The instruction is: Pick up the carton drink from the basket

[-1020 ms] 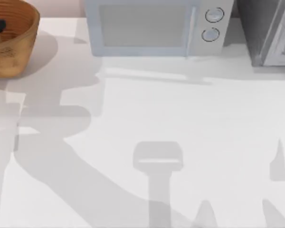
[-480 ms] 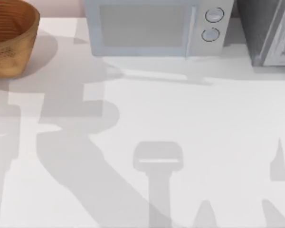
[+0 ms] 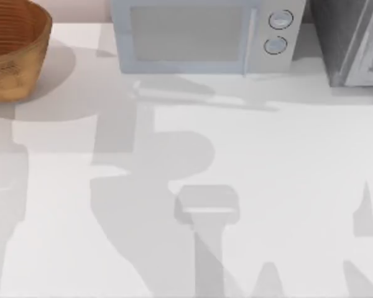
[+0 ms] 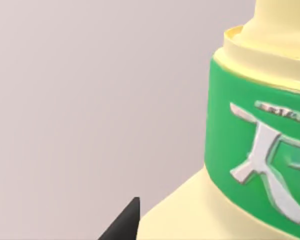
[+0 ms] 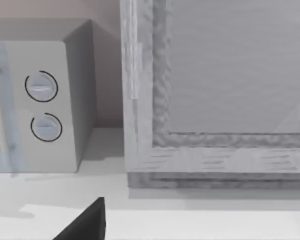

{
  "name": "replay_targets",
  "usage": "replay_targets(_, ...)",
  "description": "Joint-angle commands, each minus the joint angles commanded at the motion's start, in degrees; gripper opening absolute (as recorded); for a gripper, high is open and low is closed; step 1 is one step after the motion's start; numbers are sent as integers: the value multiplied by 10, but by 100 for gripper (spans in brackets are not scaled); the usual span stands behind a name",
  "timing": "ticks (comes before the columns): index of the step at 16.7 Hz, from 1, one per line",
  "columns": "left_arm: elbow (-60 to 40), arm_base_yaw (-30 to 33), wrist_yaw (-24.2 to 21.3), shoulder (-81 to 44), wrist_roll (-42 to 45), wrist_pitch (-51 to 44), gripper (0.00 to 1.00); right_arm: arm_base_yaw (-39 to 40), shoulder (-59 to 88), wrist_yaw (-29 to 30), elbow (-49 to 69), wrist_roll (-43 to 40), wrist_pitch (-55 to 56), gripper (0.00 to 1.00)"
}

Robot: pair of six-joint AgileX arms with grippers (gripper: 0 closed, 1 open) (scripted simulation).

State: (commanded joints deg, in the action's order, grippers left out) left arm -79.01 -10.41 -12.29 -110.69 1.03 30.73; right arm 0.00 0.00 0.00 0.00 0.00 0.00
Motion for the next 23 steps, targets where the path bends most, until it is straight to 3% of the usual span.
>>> replay_targets(7,-14,-1,1,15,0,-18,0,0,0,0,0,0,0,100)
replay_targets(12,58,10,10,104,-7,-50,0,0,0,0,0,0,0,100)
replay_targets(16,187,29,27,283,-10,-93,0,0,0,0,0,0,0,100)
replay_targets(23,482,68,71,735,-10,-194,0,0,0,0,0,0,0,100)
